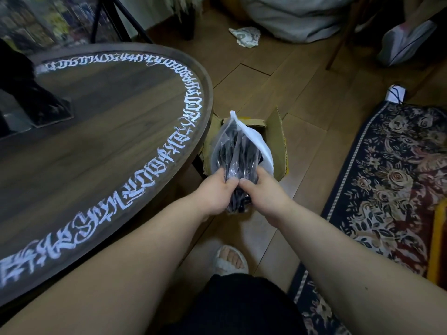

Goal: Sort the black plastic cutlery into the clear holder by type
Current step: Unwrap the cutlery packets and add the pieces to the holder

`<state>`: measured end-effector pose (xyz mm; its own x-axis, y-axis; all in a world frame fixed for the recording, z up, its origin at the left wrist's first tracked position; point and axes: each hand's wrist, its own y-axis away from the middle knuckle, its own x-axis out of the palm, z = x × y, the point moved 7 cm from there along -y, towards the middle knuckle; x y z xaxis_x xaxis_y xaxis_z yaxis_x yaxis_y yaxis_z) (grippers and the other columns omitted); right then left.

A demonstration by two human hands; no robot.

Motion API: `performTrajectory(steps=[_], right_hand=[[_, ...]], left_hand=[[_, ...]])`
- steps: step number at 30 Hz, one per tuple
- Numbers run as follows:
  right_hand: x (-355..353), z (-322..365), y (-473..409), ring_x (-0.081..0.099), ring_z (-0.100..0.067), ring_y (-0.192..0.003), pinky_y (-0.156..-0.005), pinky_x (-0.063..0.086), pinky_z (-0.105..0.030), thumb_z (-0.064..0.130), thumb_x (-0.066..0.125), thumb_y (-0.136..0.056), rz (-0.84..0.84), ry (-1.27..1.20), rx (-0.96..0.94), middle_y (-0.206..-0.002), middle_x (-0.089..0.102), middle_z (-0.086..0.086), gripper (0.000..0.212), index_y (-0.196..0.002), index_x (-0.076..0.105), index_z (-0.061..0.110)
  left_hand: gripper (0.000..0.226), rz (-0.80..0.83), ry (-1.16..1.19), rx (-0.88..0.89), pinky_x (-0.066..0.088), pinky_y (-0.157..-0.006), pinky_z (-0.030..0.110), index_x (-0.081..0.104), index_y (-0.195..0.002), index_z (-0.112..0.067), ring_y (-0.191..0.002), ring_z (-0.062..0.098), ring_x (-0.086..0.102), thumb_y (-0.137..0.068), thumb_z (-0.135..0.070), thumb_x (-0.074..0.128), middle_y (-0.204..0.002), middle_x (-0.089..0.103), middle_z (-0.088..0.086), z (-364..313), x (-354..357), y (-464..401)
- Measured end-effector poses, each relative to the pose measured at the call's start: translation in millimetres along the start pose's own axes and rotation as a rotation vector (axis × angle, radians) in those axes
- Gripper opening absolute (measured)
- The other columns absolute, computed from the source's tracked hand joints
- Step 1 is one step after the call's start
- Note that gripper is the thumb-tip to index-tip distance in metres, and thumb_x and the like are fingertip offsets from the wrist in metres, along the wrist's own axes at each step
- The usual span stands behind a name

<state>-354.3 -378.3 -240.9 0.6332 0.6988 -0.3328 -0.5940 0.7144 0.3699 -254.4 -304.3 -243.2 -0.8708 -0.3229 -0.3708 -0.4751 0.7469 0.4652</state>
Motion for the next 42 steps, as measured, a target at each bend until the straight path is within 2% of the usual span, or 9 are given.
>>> performTrajectory(steps=[7, 13, 22, 24, 27, 31, 33, 36, 42], right_hand=[[-1, 27, 37, 0.064, -0.024, -0.101, -0.090, 0.051, -0.052, 0.044, 0.055, -0.069, 0.035, -0.053, -0.071, -0.110, 0.066, 0.002, 0.053, -0.121, 0.049, 0.037], [-4, 57, 61, 0.064, -0.022, -0.104, -0.093, 0.050, -0.048, 0.036, 0.058, -0.071, 0.063, -0.081, -0.135, -0.113, 0.067, 0.000, 0.057, -0.126, 0.051, 0.024], [19, 138, 95, 0.065, -0.019, -0.102, -0.091, 0.052, -0.046, 0.030, 0.062, -0.078, 0.110, -0.059, -0.290, -0.110, 0.068, 0.003, 0.048, -0.125, 0.051, 0.026], [43, 161, 100, 0.064, -0.020, -0.105, -0.091, 0.052, -0.047, 0.037, 0.061, -0.076, 0.134, -0.021, -0.325, -0.117, 0.065, 0.001, 0.059, -0.132, 0.045, 0.026], [89, 191, 108, 0.058, -0.019, -0.113, -0.095, 0.049, -0.043, 0.040, 0.063, -0.080, 0.206, 0.053, -0.367, -0.131, 0.057, -0.001, 0.070, -0.141, 0.034, 0.024], [150, 216, 117, 0.062, -0.013, -0.099, -0.086, 0.052, -0.032, 0.023, 0.061, -0.090, 0.300, 0.121, -0.407, -0.114, 0.064, 0.005, 0.050, -0.136, 0.042, 0.022], [180, 223, 117, 0.062, -0.012, -0.096, -0.083, 0.052, -0.031, 0.023, 0.063, -0.089, 0.339, 0.155, -0.427, -0.113, 0.064, 0.006, 0.050, -0.134, 0.043, 0.023], [217, 227, 110, 0.059, -0.008, -0.098, -0.072, 0.045, -0.017, 0.024, 0.064, -0.088, 0.399, 0.205, -0.445, -0.114, 0.060, 0.009, 0.053, -0.136, 0.041, 0.023], [253, 202, 80, 0.053, -0.017, -0.121, -0.099, 0.044, -0.031, 0.038, 0.069, -0.083, 0.414, 0.427, -0.399, -0.139, 0.051, 0.006, 0.074, -0.146, 0.032, 0.026]], left_hand=[[0.037, -0.052, -0.160, 0.091, 0.048, -0.096, 0.043, 0.051, -0.128, -0.013, -0.107, 0.027, 0.061, -0.097, -0.031, 0.048, -0.118, 0.063, 0.011, -33, -16, 52], [0.034, -0.101, -0.189, 0.145, 0.048, -0.095, 0.042, 0.052, -0.126, -0.015, -0.105, 0.025, 0.061, -0.097, -0.032, 0.047, -0.116, 0.065, 0.008, -51, -33, 84], [0.028, -0.282, -0.165, 0.231, 0.047, -0.095, 0.040, 0.054, -0.123, -0.018, -0.105, 0.024, 0.061, -0.097, -0.028, 0.049, -0.114, 0.065, 0.004, -79, -100, 147], [0.027, -0.352, -0.158, 0.238, 0.046, -0.092, 0.036, 0.055, -0.121, -0.018, -0.104, 0.023, 0.060, -0.097, -0.026, 0.049, -0.113, 0.066, 0.003, -77, -129, 164], [0.027, -0.433, -0.142, 0.191, 0.041, -0.074, 0.028, 0.053, -0.124, -0.020, -0.090, 0.021, 0.058, -0.098, -0.025, 0.048, -0.100, 0.063, 0.001, -59, -175, 190], [0.026, -0.510, -0.086, 0.135, 0.039, -0.064, 0.026, 0.050, -0.124, -0.026, -0.069, 0.010, 0.051, -0.098, -0.026, 0.049, -0.086, 0.060, -0.005, -18, -227, 215], [0.028, -0.553, -0.025, 0.103, 0.040, -0.069, 0.026, 0.049, -0.124, -0.027, -0.073, 0.008, 0.051, -0.096, -0.024, 0.052, -0.087, 0.059, -0.009, 5, -248, 222], [0.037, -0.591, 0.017, 0.048, 0.043, -0.078, 0.026, 0.049, -0.129, -0.025, -0.095, 0.013, 0.060, -0.093, -0.026, 0.057, -0.111, 0.064, -0.006, 36, -271, 221], [0.051, -0.635, 0.103, -0.095, 0.046, -0.086, 0.029, 0.045, -0.133, -0.029, -0.102, 0.015, 0.060, -0.086, -0.027, 0.066, -0.118, 0.063, -0.007, 91, -287, 205]])
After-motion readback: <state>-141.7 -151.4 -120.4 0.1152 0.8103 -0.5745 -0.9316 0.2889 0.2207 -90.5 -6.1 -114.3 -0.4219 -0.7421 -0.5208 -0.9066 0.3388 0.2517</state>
